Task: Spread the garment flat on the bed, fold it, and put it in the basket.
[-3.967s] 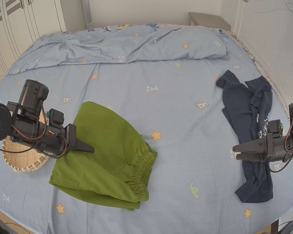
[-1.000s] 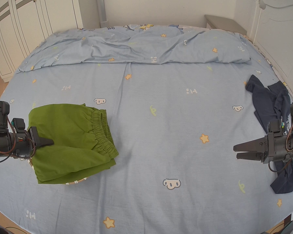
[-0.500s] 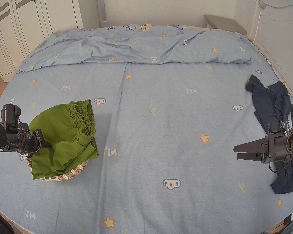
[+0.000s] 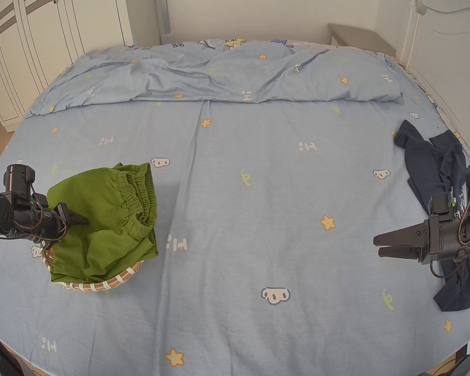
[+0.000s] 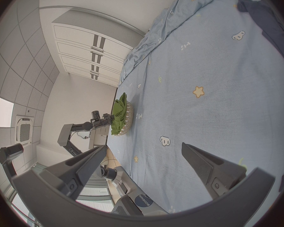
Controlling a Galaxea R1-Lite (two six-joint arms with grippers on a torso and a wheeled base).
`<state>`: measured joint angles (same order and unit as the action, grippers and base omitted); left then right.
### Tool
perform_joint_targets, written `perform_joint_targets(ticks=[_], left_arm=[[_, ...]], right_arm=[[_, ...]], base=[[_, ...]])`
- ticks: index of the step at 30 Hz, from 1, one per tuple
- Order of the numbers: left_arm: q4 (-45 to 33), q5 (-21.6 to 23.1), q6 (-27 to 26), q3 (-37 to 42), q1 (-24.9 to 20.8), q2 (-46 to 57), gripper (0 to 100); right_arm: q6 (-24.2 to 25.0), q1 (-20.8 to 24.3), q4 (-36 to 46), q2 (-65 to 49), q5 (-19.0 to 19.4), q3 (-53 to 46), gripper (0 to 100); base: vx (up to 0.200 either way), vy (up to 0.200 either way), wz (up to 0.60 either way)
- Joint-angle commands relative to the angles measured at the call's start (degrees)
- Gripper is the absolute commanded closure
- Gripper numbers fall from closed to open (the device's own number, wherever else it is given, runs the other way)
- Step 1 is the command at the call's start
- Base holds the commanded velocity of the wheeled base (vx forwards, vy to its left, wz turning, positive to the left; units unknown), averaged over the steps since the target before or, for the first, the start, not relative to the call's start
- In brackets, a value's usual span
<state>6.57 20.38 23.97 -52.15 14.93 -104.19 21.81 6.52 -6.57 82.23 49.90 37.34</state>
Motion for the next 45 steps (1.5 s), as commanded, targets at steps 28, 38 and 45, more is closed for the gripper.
perform_joint_targets(ticks=[28, 38, 45], left_arm=[[-20.4, -4.0, -3.8, 13.7, -10.5, 71.9, 0], [-28.1, -4.1, -4.6, 27.0, -10.4, 94.3, 0], [-27.9, -4.2, -6.0, 32.2, -16.7, 98.7, 0]], right_arm=[[-20.1, -3.5, -0.8, -39.1, -14.1, -22.4, 0], [-8.1, -3.9, 7.1, -69.8, -14.0, -30.4, 0], [-8.3, -4.7, 15.4, -78.6, -13.9, -30.1, 0]], base=[[0.000, 0.000, 0.00], [0.000, 0.000, 0.00], [0.000, 0.000, 0.00]])
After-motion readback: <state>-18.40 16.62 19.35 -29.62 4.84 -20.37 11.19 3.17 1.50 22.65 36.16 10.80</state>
